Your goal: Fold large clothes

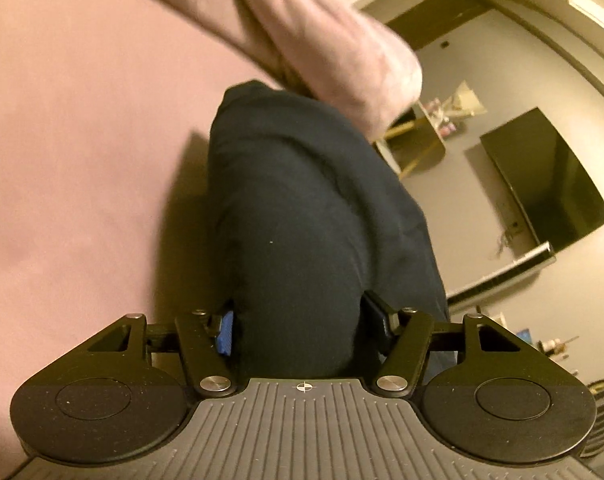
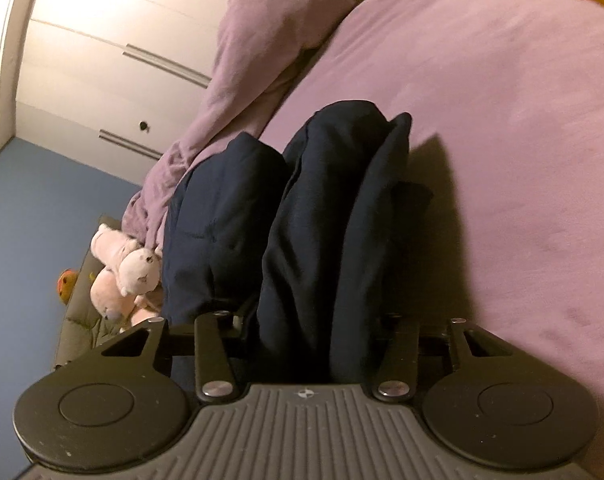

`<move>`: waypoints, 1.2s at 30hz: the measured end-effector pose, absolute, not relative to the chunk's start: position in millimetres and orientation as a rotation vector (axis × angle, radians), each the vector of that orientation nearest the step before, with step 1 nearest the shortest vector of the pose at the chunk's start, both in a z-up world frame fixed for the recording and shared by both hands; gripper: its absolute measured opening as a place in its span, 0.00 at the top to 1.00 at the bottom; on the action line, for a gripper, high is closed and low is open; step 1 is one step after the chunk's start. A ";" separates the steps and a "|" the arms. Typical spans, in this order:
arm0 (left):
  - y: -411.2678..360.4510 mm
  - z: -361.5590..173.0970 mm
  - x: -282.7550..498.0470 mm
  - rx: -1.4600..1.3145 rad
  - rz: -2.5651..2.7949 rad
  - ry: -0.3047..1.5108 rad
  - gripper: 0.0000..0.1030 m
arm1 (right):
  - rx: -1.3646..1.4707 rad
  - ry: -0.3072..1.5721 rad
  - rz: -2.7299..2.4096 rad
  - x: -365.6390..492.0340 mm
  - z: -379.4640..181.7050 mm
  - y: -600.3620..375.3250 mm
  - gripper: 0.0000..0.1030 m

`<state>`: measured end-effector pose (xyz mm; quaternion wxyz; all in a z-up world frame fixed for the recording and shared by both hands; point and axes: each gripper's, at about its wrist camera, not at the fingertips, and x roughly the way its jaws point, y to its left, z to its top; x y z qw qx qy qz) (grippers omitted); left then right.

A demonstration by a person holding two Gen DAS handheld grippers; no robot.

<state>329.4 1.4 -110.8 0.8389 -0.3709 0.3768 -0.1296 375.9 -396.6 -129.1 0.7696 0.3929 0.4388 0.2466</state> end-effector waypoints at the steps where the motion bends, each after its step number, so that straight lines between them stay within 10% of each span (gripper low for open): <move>1: 11.6 -106.6 326.0 -0.784 -0.255 0.783 0.35 | 0.847 0.956 0.545 379.1 -128.9 -386.5 0.56; 18: 127.4 -104.4 247.4 -0.730 0.174 0.698 0.24 | 0.564 0.895 0.419 374.6 -94.4 -253.8 0.32; 28: 87.3 -87.5 244.5 -0.627 0.368 0.608 0.18 | 0.223 0.490 0.476 321.5 -26.1 -133.2 0.40; 36: 54.6 -127.2 277.2 -0.572 0.386 0.545 0.11 | 0.031 0.463 0.280 357.8 -96.5 -94.0 0.39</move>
